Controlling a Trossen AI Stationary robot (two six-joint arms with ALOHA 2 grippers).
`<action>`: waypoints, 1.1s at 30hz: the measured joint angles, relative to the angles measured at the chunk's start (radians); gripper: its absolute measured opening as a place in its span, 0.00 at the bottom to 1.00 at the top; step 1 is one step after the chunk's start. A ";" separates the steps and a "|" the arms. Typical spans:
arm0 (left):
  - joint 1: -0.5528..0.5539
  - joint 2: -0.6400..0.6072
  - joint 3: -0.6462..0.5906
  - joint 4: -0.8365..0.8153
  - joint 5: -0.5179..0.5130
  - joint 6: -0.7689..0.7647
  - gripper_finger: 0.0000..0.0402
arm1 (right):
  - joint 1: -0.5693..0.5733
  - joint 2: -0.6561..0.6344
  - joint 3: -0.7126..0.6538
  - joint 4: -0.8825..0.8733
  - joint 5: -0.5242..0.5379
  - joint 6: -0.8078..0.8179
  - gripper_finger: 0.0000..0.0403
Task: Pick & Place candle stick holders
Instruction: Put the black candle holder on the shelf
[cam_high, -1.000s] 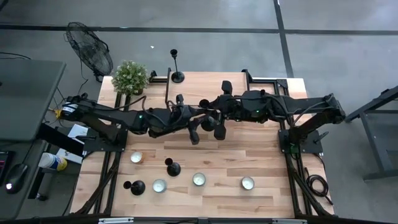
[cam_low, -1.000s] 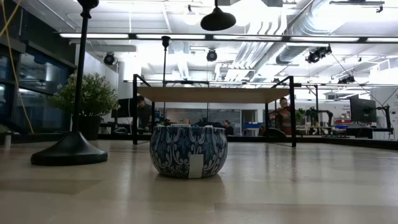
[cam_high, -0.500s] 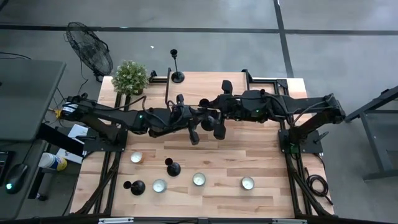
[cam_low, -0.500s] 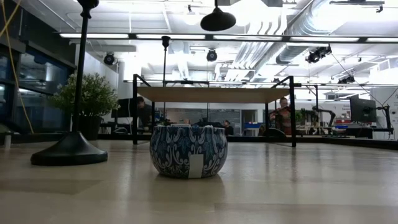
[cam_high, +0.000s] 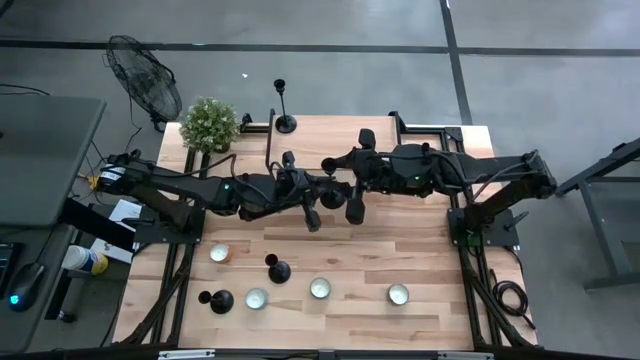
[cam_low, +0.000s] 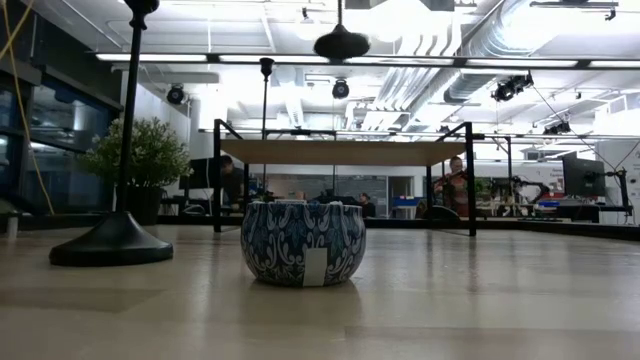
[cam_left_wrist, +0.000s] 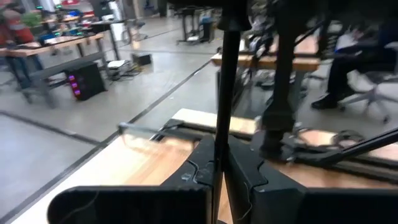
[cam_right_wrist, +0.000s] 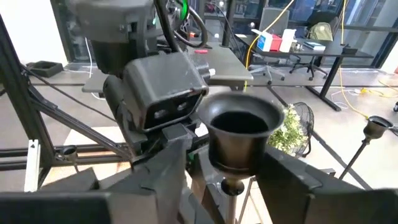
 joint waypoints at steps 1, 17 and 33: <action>0.000 0.000 0.000 -0.009 -0.010 0.000 0.02 | 0.000 -0.007 0.000 -0.006 0.003 0.000 0.47; 0.001 -0.070 -0.001 -0.109 -0.223 -0.029 0.02 | 0.002 -0.160 0.001 -0.289 0.083 0.104 0.52; 0.137 -0.064 0.000 -0.116 -0.166 -0.125 0.02 | 0.002 -0.217 0.001 -0.560 0.094 0.154 0.52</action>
